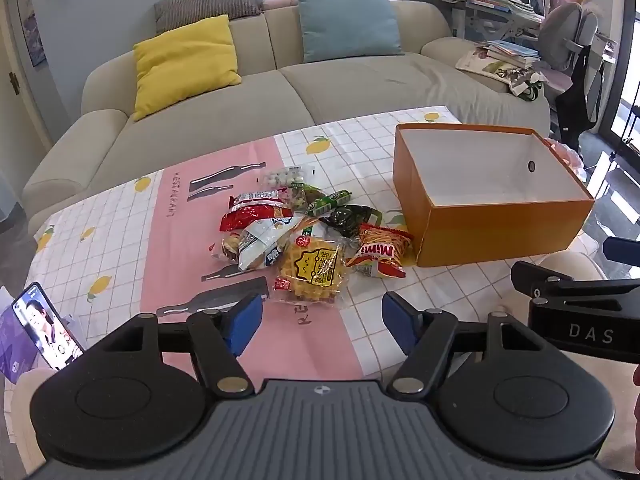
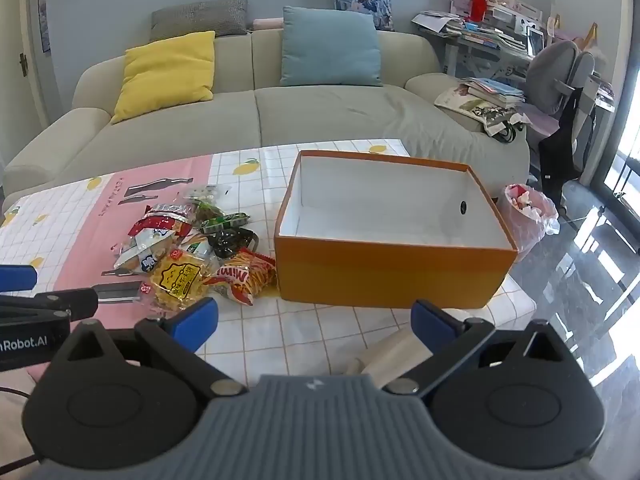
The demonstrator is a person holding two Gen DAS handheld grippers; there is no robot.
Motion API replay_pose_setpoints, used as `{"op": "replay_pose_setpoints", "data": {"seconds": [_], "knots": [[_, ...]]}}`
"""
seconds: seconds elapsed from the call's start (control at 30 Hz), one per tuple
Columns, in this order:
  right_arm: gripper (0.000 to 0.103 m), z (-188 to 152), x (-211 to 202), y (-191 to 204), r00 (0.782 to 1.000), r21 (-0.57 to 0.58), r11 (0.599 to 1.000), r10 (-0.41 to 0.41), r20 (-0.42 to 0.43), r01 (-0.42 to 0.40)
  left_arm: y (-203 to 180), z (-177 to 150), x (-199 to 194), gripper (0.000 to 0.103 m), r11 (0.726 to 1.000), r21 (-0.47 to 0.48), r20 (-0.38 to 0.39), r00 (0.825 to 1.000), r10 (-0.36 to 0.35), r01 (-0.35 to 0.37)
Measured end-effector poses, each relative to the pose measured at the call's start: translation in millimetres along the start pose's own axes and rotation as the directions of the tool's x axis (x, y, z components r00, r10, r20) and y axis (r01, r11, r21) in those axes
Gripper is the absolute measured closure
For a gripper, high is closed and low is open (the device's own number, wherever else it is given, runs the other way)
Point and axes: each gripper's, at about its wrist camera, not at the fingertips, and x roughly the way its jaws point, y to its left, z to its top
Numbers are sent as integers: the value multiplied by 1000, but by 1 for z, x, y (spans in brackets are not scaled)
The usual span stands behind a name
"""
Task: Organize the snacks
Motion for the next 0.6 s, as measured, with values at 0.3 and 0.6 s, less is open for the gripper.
{"op": "replay_pose_setpoints", "data": {"seconds": [0.3, 0.6], "knots": [[3, 0, -2, 2, 1000, -10, 1000, -3, 6, 3, -2, -4, 2, 22, 1000, 5, 0, 1000, -1, 1], [3, 0, -2, 2, 1000, -5, 1000, -9, 9, 9, -2, -4, 2, 22, 1000, 5, -2, 1000, -3, 3]]}}
